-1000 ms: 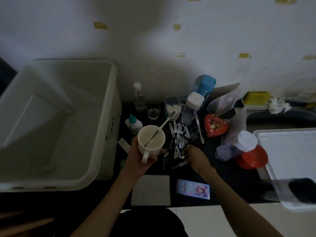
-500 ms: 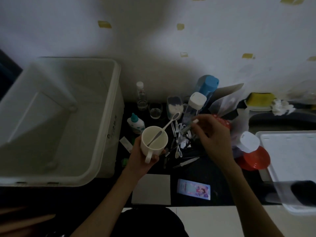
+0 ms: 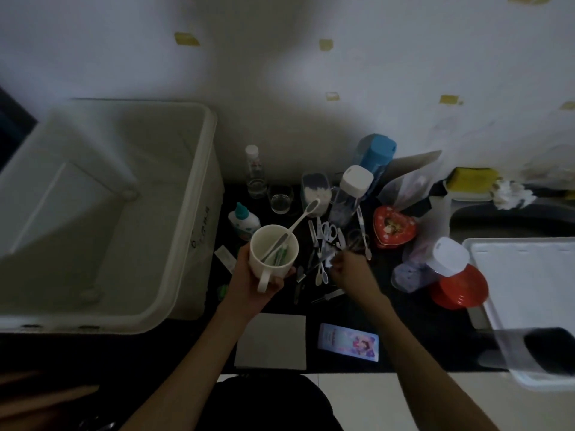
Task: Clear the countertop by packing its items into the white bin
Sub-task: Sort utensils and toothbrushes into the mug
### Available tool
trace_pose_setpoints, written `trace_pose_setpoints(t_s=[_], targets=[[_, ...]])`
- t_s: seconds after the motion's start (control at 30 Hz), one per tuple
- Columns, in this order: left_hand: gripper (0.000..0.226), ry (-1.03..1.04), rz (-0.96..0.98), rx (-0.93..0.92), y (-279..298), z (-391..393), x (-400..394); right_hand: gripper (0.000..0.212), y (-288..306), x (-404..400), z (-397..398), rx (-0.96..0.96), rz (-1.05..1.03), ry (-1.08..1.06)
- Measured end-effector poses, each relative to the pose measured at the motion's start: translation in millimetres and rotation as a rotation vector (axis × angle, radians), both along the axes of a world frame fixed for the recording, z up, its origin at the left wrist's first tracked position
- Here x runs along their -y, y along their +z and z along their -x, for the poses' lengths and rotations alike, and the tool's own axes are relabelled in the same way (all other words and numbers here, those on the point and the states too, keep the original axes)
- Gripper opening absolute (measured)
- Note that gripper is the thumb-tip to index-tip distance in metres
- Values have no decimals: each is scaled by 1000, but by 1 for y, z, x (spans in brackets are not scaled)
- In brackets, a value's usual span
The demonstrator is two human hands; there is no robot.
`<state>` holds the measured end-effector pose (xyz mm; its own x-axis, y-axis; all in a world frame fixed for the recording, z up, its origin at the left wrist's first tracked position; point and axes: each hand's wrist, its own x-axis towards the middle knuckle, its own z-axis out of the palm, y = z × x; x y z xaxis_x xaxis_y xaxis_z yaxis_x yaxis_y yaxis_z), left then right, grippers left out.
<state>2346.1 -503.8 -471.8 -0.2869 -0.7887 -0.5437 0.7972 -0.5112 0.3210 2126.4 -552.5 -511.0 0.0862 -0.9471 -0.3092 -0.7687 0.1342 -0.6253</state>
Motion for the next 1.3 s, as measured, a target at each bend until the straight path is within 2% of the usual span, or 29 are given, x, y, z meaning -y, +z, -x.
trace_pose_setpoints(t_s=[0.1,0.27,0.37,0.7,0.77,0.87,1.0,1.1,1.2,1.3], targets=[[62,4,-15,-6,-5,-1,0,12,-35,-5,-15,-135,-61,5],[59,-6,-25,3,-6,-2,-4,46,-37,-7,-40,-188,-52,-88],[51,11,-17,34,-1,-2,-5,58,-40,-5,-45,-242,-99,-119],[42,4,-9,76,12,3,-7,45,-35,8,-46,-206,-204,-105],[43,3,-16,73,11,4,-8,43,-34,16,-41,-168,-284,-116],[43,3,-21,89,10,4,-8,28,-33,23,-27,-85,-377,-107],[47,11,-20,87,8,5,-6,31,-27,27,-11,-47,-343,-95],[47,17,-27,71,7,7,-5,39,-13,27,2,-105,-299,-25],[46,8,-28,57,6,7,-5,42,27,25,21,-158,-194,45],[46,18,-42,67,1,6,-4,35,70,27,35,-203,-108,121]])
